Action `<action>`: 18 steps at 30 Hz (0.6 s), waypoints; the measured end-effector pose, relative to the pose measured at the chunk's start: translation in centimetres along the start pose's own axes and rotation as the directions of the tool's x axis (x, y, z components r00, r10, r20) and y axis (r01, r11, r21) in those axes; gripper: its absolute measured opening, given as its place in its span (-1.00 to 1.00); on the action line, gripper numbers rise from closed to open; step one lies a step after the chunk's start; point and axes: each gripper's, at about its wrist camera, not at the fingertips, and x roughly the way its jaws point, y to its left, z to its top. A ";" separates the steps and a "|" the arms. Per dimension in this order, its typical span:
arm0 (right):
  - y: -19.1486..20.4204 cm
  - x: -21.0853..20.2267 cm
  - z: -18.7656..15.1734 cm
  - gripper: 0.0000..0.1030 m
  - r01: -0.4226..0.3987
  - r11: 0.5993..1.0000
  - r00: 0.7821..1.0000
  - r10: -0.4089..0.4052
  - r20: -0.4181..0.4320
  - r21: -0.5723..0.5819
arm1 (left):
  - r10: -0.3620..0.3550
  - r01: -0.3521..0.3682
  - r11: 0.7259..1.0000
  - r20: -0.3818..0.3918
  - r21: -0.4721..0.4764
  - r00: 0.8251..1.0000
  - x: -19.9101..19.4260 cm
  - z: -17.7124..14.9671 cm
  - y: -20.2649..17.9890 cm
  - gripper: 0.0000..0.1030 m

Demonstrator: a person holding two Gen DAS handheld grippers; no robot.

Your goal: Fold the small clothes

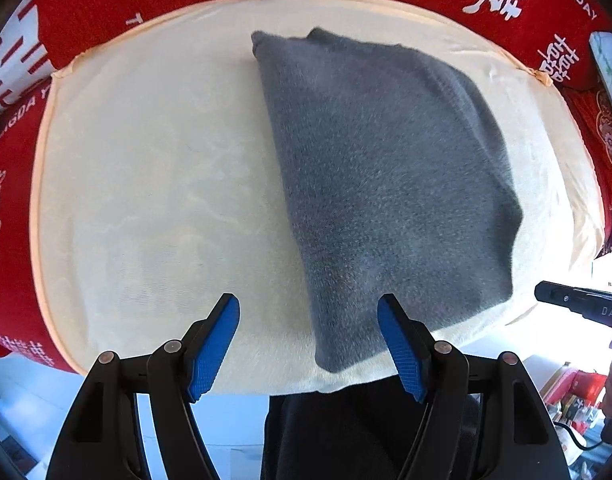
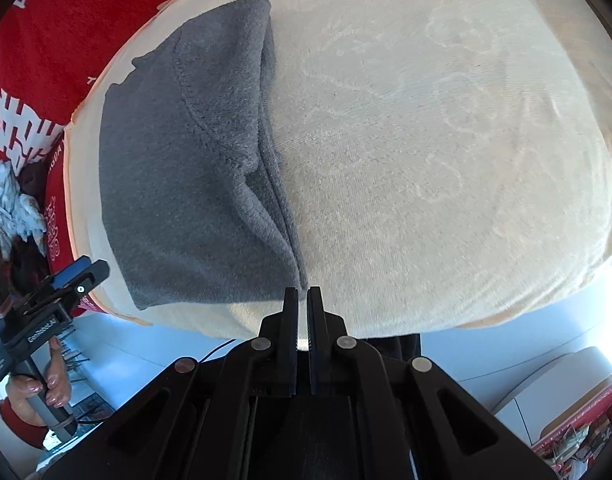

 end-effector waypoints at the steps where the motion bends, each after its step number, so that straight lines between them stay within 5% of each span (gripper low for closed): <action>1: 0.2 -0.3 -0.1 -0.90 0.004 1.000 1.000 -0.004 -0.001 -0.002 | -0.001 0.001 1.000 0.003 -0.002 1.000 -0.4 0.0 0.1 0.41; 3: 0.7 -0.7 -0.1 -0.90 0.006 1.000 1.000 -0.006 -0.001 -0.008 | 0.000 0.000 1.000 0.020 -0.007 1.000 -1.4 0.0 0.1 0.47; 5: 1.3 -1.2 -0.1 -0.90 0.007 1.000 1.000 -0.007 0.003 -0.015 | -0.001 0.002 1.000 0.044 -0.020 0.999 -2.3 0.4 -0.7 0.77; 8: 2.3 -2.2 0.1 -0.85 0.010 0.999 1.000 -0.010 0.012 -0.031 | -0.004 0.006 1.000 0.066 -0.031 0.998 -3.4 0.7 -1.1 0.79; 12: 3.8 -3.6 0.6 -0.04 0.018 0.999 0.999 -0.016 0.037 -0.042 | 0.009 -0.007 0.999 0.058 -0.037 0.998 -4.3 0.9 -1.2 0.79; 16: 5.6 -5.1 1.3 0.10 0.035 0.997 0.998 -0.031 0.062 -0.066 | 0.027 -0.025 0.999 0.051 -0.041 0.998 -5.5 0.8 -1.4 0.79; 18: 6.8 -6.0 1.4 0.31 0.070 0.993 0.994 -0.062 0.091 -0.098 | 0.041 -0.039 0.998 0.045 -0.044 0.998 -5.9 0.9 -1.6 1.00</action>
